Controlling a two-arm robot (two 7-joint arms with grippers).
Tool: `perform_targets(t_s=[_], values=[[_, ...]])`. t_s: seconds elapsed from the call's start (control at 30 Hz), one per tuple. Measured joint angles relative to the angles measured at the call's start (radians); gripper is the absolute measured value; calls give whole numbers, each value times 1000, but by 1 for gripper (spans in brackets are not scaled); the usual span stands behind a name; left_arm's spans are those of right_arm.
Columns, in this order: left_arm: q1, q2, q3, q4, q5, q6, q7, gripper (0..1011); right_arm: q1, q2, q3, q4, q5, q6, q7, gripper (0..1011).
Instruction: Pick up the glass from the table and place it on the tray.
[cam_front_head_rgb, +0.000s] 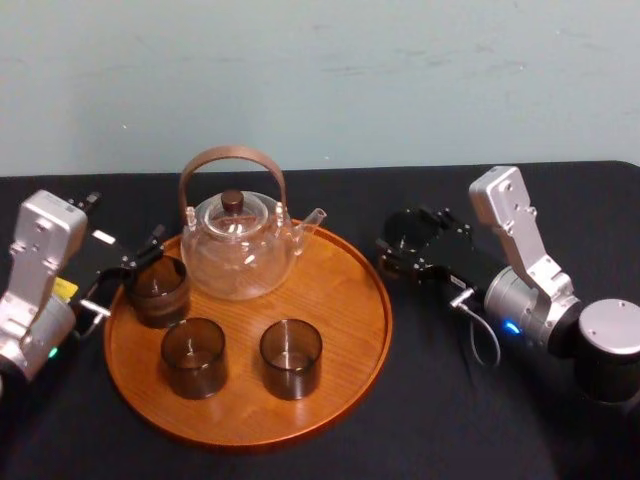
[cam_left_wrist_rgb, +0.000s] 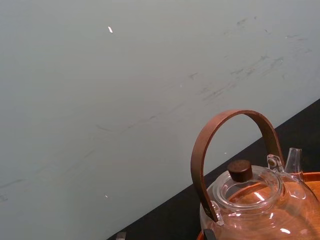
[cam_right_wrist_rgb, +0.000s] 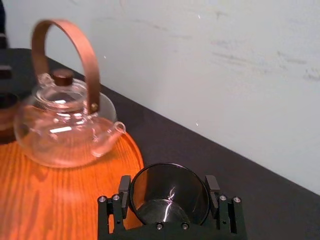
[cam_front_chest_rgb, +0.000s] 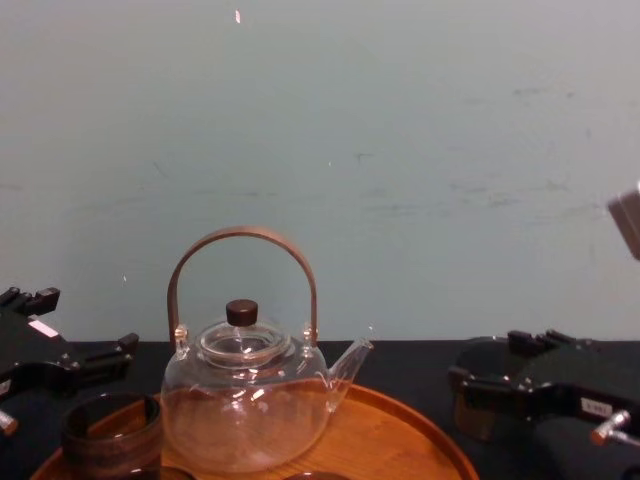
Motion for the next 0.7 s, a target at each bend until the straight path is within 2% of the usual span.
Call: perform_targets(t_s=[0.3,0.7], values=[[0,0,0,0,0,0,0,1001,-22,13,-20,-65,18,4,30,918],[0,0,0,0,0,0,0,1002,-15,7,-65,-65,30,-2,55,918]])
